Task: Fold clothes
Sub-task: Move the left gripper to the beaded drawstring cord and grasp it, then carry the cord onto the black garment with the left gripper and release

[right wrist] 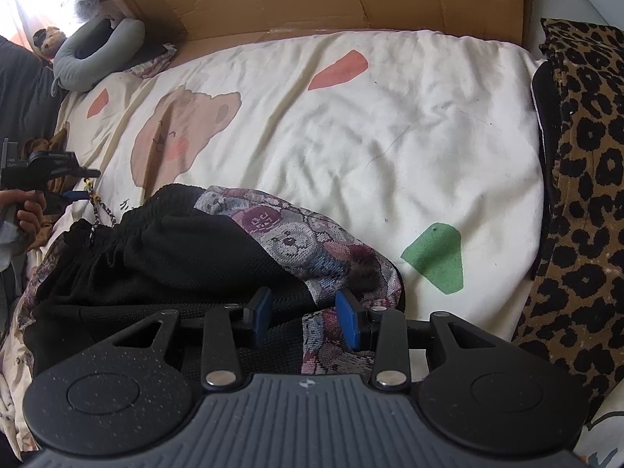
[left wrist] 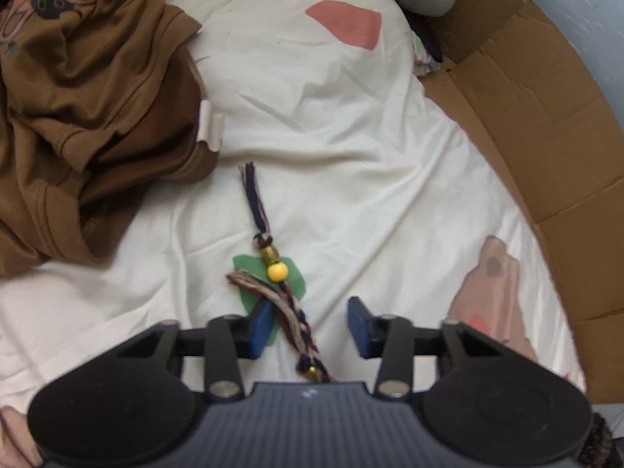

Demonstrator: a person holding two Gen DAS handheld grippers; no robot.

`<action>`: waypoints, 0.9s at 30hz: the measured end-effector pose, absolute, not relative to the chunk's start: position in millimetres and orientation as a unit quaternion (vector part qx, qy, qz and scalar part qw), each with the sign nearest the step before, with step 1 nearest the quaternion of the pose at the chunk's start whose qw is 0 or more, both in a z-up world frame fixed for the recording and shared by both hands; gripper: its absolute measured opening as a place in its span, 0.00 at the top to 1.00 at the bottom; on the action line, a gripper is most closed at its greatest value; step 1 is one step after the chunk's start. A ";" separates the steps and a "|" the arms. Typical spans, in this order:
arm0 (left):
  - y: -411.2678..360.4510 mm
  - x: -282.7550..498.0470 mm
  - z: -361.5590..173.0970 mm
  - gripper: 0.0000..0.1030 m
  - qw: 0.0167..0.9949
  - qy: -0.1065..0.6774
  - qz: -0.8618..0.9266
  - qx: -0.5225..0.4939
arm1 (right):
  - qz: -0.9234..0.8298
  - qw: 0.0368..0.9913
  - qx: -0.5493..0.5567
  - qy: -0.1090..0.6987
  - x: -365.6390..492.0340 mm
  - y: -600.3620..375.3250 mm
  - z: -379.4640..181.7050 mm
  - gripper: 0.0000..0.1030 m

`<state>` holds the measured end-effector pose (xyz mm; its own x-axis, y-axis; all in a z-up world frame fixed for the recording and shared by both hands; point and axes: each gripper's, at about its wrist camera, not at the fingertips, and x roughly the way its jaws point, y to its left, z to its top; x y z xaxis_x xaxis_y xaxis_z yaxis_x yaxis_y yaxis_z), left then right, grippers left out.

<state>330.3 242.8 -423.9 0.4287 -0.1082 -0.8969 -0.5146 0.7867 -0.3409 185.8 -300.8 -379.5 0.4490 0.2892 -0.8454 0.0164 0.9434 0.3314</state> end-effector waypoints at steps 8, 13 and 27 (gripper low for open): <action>243.2 329.4 -423.9 0.97 0.792 0.514 0.141 -0.297 | 0.084 0.838 0.151 0.517 186.0 -297.5 -378.1 0.58; 239.3 320.6 -406.7 0.98 0.805 0.500 0.115 -0.299 | 0.081 0.840 0.152 0.514 184.6 -301.1 -376.2 0.58; 199.1 277.9 -330.8 0.98 0.824 0.487 0.001 -0.290 | 0.075 0.844 0.162 0.506 181.8 -305.7 -375.2 0.58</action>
<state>277.9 199.1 -330.8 0.5254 -0.2808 -0.8032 -0.2835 0.8322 -0.4764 181.8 -305.7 -375.2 0.4773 0.2911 -0.8292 0.0376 0.9359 0.3502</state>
